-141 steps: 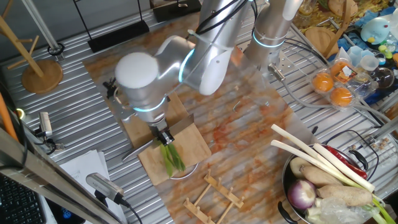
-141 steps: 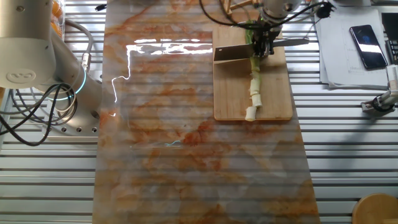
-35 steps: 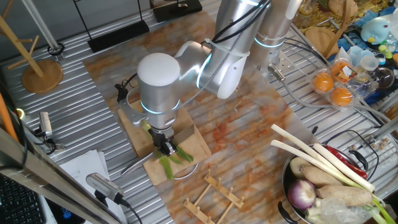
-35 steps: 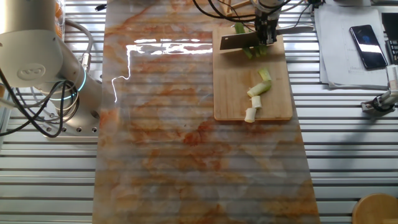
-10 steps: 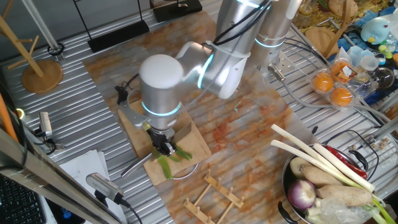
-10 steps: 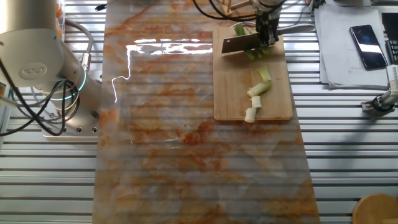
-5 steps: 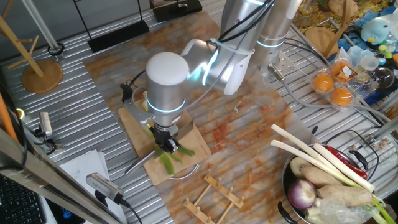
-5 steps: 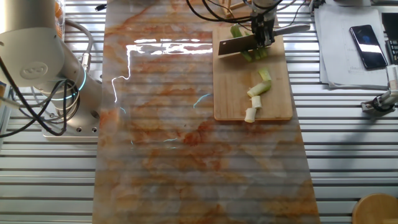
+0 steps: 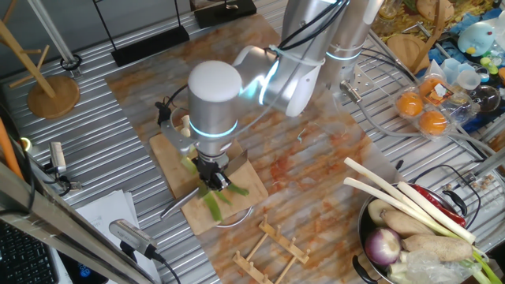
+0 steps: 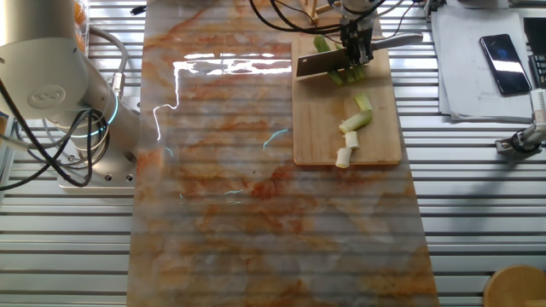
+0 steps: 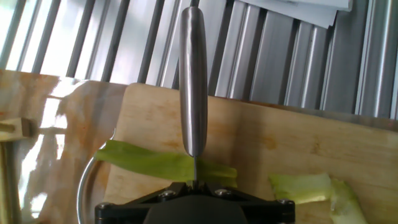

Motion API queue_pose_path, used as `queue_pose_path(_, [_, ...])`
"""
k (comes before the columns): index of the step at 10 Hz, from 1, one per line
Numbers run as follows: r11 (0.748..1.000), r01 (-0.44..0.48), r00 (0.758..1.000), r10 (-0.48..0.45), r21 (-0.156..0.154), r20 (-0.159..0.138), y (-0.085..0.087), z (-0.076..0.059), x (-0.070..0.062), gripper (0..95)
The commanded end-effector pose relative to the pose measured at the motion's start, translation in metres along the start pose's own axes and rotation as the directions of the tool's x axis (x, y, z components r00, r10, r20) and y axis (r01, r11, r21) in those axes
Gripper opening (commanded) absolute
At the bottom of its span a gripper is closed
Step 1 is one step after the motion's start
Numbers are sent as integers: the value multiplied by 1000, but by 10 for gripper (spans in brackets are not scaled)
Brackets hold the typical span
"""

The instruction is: Chop the scallions

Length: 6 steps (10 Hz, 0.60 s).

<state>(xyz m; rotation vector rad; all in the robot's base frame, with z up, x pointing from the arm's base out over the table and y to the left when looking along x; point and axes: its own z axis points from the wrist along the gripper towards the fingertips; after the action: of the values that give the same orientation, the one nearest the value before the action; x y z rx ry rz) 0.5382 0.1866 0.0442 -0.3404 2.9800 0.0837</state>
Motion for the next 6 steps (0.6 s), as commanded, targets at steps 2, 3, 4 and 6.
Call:
queue_pose_path(2, [1000,10,1000,-10,2,-1,-3,30,6,0])
queue_pose_path(3, [1000,13,1000,-13,-4,0,-3,29,9,0])
queue_pose_path(4, [1000,20,1000,-20,-2,-3,-4,25,11,0])
queue_pose_path(6, [1000,25,1000,-25,9,-1,-4,25,4,0])
